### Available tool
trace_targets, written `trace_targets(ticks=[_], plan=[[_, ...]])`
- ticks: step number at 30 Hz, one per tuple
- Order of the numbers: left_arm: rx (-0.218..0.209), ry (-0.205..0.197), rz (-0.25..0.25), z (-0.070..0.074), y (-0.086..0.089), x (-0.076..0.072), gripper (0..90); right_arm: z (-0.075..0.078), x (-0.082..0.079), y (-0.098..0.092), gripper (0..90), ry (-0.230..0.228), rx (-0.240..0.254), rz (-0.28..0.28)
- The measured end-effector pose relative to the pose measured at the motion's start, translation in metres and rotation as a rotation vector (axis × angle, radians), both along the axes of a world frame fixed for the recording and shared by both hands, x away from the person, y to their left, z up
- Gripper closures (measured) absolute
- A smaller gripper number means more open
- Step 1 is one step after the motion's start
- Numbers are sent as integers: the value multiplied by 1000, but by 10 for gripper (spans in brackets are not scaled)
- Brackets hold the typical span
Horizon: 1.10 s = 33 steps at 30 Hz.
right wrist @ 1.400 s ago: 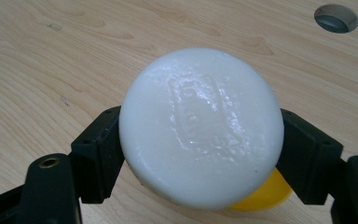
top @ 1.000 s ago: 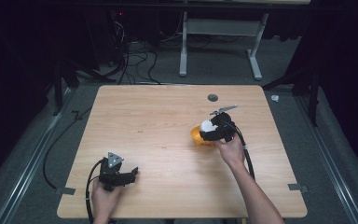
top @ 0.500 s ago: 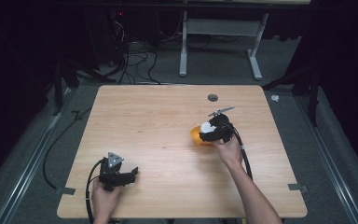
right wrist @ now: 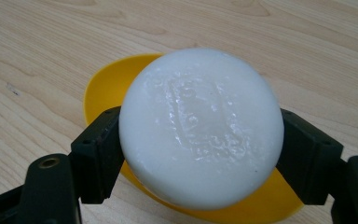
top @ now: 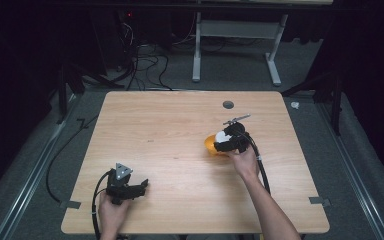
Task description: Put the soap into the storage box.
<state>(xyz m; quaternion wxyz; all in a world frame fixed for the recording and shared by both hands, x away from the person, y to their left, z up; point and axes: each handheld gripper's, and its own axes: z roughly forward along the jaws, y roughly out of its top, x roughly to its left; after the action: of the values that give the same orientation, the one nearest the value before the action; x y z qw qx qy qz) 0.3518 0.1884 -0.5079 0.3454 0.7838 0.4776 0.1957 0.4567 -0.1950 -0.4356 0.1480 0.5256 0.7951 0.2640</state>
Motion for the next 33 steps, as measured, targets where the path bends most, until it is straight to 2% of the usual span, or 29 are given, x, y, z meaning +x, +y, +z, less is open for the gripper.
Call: trace_targets(ticks=[3,8,15,22,29,33], plan=[[0,0,0,0,0,0,156,-3,2,1,249,17,-15,-10],[0,0,0,0,0,0,156,-4,3,1,249,12,-11,-15],[1,2,1,0,0,0,156,-8,5,2,245,29,-17,-25],[1,2,1,0,0,0,156,5,-1,1,263,-49,27,-18],[1,2,1,0,0,0,156,8,-4,-2,251,-62,17,-9],[1,2,1,0,0,0,156,15,-7,-5,253,-94,30,-7]])
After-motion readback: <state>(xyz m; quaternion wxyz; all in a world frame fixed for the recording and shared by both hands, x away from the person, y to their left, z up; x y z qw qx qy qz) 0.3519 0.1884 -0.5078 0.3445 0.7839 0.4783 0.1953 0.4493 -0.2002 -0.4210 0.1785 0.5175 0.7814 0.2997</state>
